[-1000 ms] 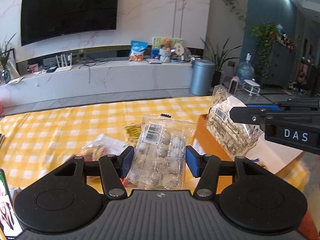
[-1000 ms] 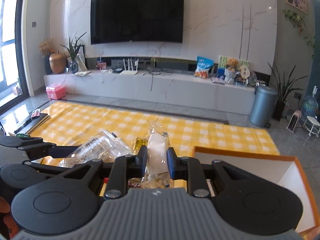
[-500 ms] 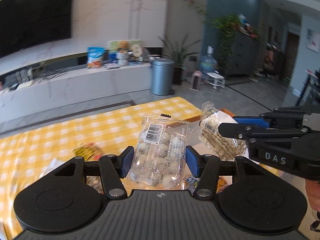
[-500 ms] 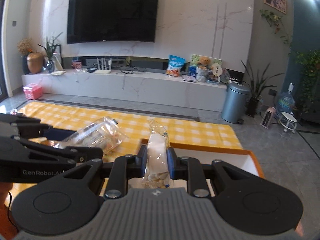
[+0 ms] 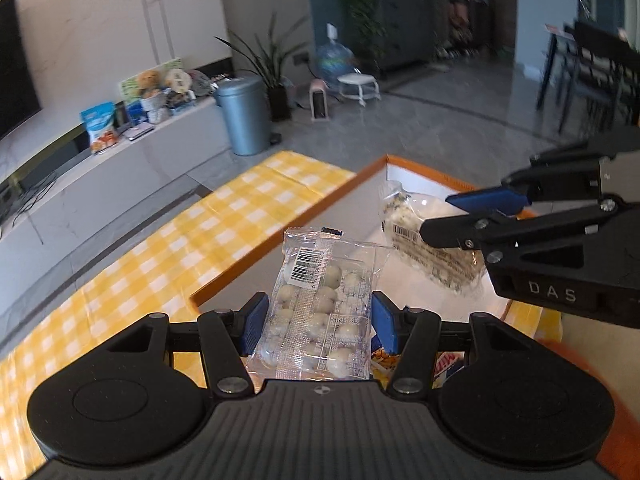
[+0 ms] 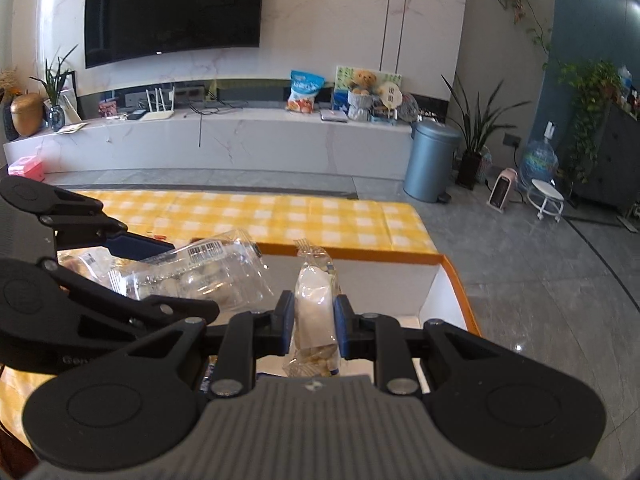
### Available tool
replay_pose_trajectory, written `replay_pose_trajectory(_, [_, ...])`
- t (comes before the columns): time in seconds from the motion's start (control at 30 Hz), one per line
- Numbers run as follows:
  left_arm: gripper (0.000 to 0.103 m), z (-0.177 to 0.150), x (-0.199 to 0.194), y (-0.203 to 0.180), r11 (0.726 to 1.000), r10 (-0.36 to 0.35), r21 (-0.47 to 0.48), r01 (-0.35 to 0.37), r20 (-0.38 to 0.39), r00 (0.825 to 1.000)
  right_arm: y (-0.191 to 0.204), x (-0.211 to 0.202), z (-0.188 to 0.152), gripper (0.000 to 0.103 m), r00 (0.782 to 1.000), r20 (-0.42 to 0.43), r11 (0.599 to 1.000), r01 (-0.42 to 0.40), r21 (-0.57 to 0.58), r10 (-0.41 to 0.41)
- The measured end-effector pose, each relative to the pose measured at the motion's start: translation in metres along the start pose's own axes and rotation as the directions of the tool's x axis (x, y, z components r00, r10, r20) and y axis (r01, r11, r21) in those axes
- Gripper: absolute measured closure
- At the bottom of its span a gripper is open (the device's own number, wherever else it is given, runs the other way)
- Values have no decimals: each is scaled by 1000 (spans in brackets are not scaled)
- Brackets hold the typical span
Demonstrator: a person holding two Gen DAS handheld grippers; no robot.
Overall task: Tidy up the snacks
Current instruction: 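Carry the egg-snack pack and peanut bag over the orange box, then lower both packs into the box and open both grippers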
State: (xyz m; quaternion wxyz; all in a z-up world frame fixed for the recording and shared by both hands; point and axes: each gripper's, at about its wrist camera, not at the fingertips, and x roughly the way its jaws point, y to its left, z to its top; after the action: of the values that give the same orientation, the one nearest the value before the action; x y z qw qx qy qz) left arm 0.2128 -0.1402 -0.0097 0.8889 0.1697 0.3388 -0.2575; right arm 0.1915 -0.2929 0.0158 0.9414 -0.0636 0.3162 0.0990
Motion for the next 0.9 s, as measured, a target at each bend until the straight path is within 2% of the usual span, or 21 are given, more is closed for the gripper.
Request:
replay_pose_trajectory(0.23, [40,-3,30,-7,992,0,128,8,-64,998,-3,34,-8,84,997,-69,1000,-19,23,21])
replay_pose_trajectory(0.5, [40,-10,64,-5,975,-17,215,48,-143,990,-2,74,-13,84,990,-141,999,-30,17,32])
replay_pose_trajectory(0.67, [40,-16,81,-2,970,-51,224,95,-194,980,-1,91,-14,84,983,-178,999,-41,10,42])
replay_pose_trajectory(0.9, [39,-20,92,2,972,-61,208,111,-232,971,6,109,-17,83,976,-210,998,-55,3,54])
